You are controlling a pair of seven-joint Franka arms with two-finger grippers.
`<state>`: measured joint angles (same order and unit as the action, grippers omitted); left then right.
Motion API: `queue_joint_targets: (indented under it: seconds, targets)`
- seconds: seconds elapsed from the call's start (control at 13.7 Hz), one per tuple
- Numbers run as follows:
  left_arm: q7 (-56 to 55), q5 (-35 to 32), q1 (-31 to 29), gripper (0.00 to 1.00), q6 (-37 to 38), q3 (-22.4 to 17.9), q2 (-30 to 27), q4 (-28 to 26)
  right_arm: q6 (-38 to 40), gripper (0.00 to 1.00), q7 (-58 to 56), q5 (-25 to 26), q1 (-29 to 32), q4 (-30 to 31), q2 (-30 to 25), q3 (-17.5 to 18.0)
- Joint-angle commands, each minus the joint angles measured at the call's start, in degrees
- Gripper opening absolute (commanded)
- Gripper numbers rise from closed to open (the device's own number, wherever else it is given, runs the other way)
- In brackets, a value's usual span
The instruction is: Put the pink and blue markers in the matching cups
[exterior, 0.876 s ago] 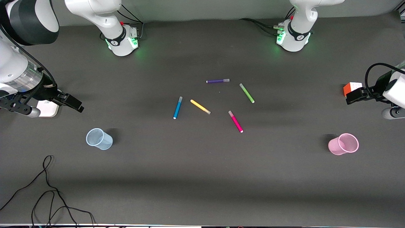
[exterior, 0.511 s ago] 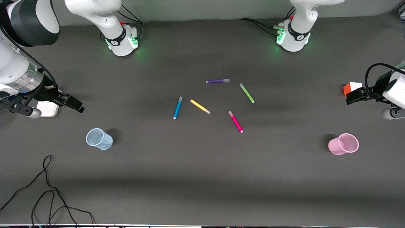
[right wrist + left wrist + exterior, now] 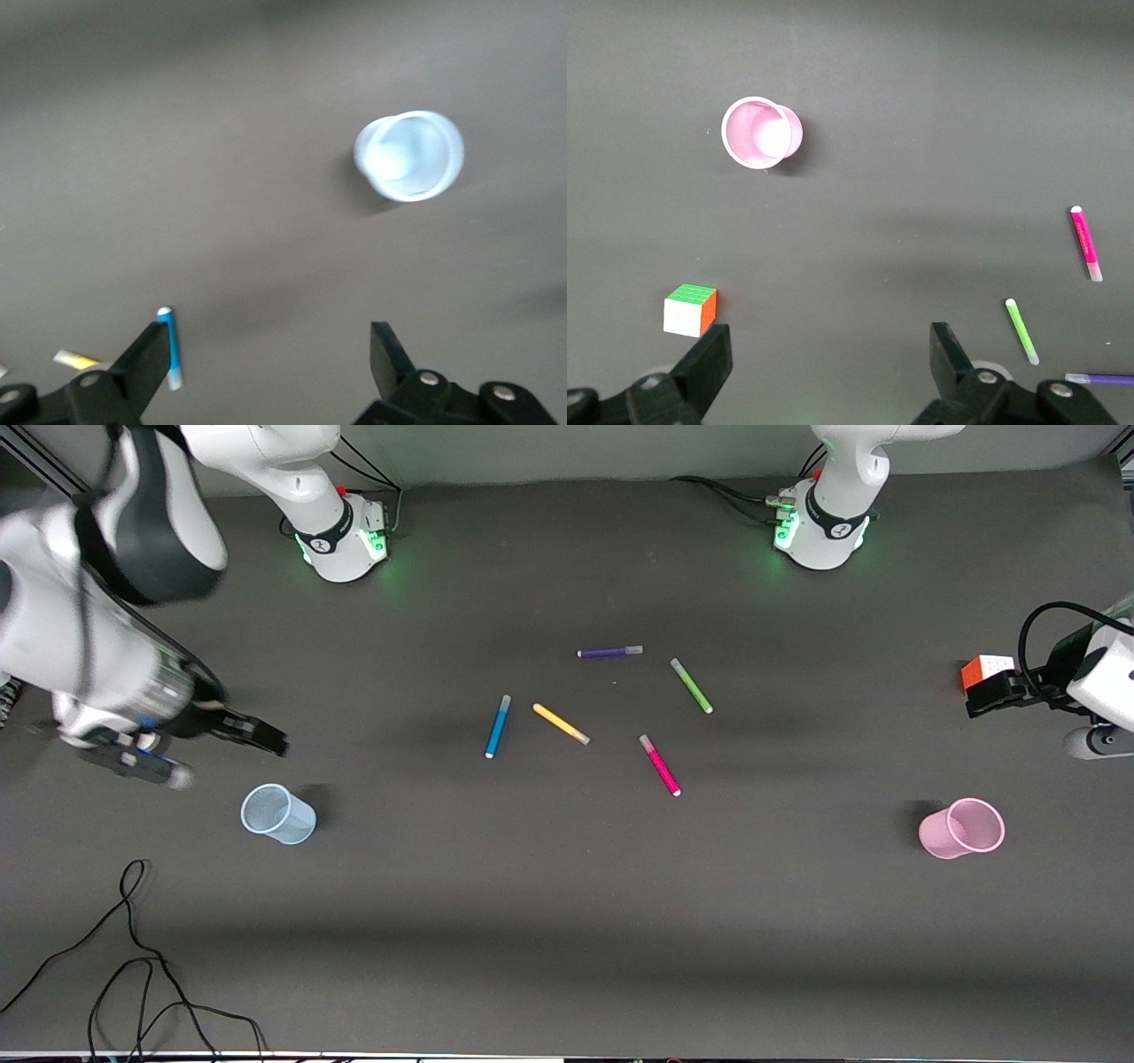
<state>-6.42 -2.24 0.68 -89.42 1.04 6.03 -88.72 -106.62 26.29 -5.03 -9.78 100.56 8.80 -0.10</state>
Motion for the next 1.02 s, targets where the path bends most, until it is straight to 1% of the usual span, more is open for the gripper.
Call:
queue_joint_targets:
  seconds: [0.0, 0.22, 0.29, 0.36, 0.51, 0.66, 0.8, 0.88, 0.95]
  targets:
    - [0.7, 0.3, 2.1, 0.99, 1.3, -0.4, 1.7, 0.6, 2.1, 0.99, 2.6, -3.6, -1.7, -10.1, 9.6, -0.3]
    - [-0.2, 1.2, 3.6, 0.99, 2.2, 0.1, 2.6, 0.6, 2.5, 0.99, 3.5, -7.6, -4.3, -13.7, 16.1, -0.2]
    - [-1.5, 1.3, 5.0, 0.99, 5.3, 0.6, 2.6, 0.5, 2.7, 0.99, 4.2, -9.6, -5.0, -14.0, 17.7, -0.2]
    - [-4.1, 1.4, 6.4, 0.99, 6.6, 0.9, 3.8, 0.4, 2.7, 0.99, 5.6, -11.3, -5.9, -14.5, 19.7, -0.2]
    - [-10.8, 6.0, 9.3, 0.99, 6.5, 1.5, 7.9, 0.7, 2.7, 0.99, 10.0, -12.9, -8.7, -16.3, 24.2, -0.2]
    - [-17.4, 10.0, 11.3, 0.99, 4.4, 1.6, 11.5, 0.9, 2.7, 0.99, 11.2, -16.0, -9.6, -16.8, 28.0, -0.2]
    - [-24.4, 11.3, 14.2, 0.99, 2.2, 1.6, 15.7, 0.8, 2.6, 0.99, 11.5, -18.2, -11.0, -17.8, 31.4, -0.2]
    - [-29.1, 11.9, 15.4, 0.99, 1.6, 1.6, 18.3, 0.7, 2.6, 0.99, 11.9, -18.6, -12.2, -19.3, 33.5, -0.2]
    - [-34.0, 14.0, 16.5, 0.99, 0.7, 1.7, 20.6, 0.7, 2.6, 0.99, 13.0, -18.6, -13.3, -20.6, 35.3, -0.2]
